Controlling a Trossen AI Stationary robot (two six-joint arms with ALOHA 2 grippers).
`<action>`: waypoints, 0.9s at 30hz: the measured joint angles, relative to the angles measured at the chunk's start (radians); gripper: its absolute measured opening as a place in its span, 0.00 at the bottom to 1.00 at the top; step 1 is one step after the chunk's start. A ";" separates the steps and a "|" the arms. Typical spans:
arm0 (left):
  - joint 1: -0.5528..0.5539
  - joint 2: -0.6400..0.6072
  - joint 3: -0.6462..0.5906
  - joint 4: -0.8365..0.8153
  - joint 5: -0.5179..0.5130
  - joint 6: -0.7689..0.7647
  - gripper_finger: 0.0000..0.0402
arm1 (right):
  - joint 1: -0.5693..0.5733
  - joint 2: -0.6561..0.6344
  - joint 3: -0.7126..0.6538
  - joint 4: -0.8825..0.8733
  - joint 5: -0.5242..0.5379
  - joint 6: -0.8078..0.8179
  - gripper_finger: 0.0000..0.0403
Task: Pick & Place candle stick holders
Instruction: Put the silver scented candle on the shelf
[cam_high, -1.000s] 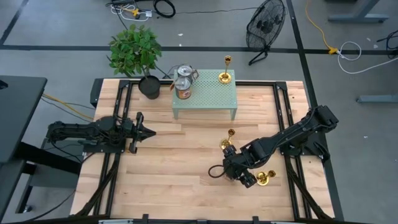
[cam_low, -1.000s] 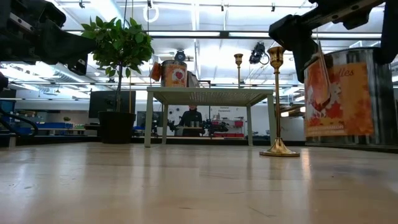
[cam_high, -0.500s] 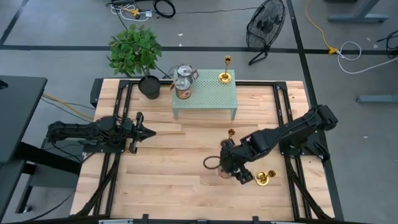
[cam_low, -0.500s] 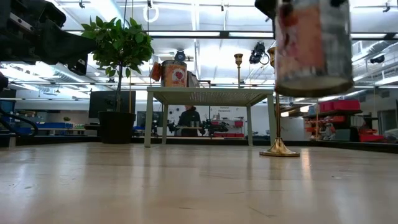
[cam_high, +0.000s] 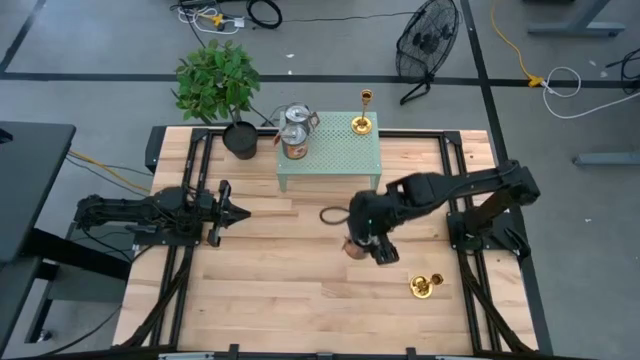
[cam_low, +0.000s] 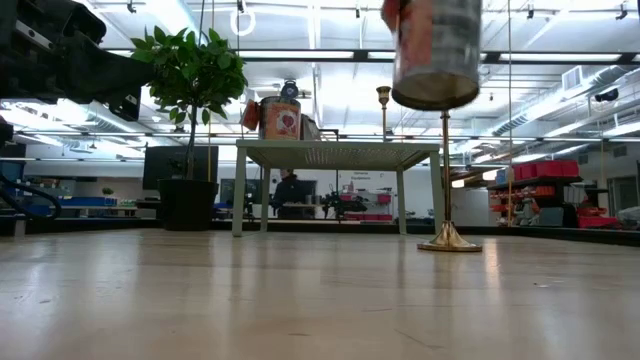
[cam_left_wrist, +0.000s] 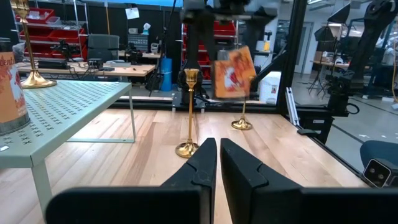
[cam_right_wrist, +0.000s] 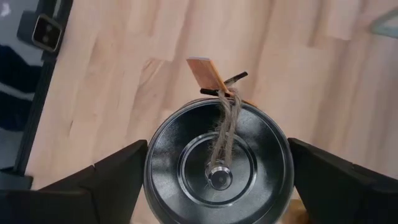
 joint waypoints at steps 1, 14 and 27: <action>0.000 0.000 0.000 0.000 0.000 0.000 0.07 | -0.014 0.000 0.015 -0.007 0.000 0.001 0.90; 0.000 0.000 0.000 0.000 0.000 0.000 0.07 | -0.288 0.000 0.130 -0.048 0.000 0.014 0.90; 0.000 0.000 0.000 0.000 0.000 0.000 0.07 | -0.415 0.005 0.211 -0.065 -0.003 0.004 0.90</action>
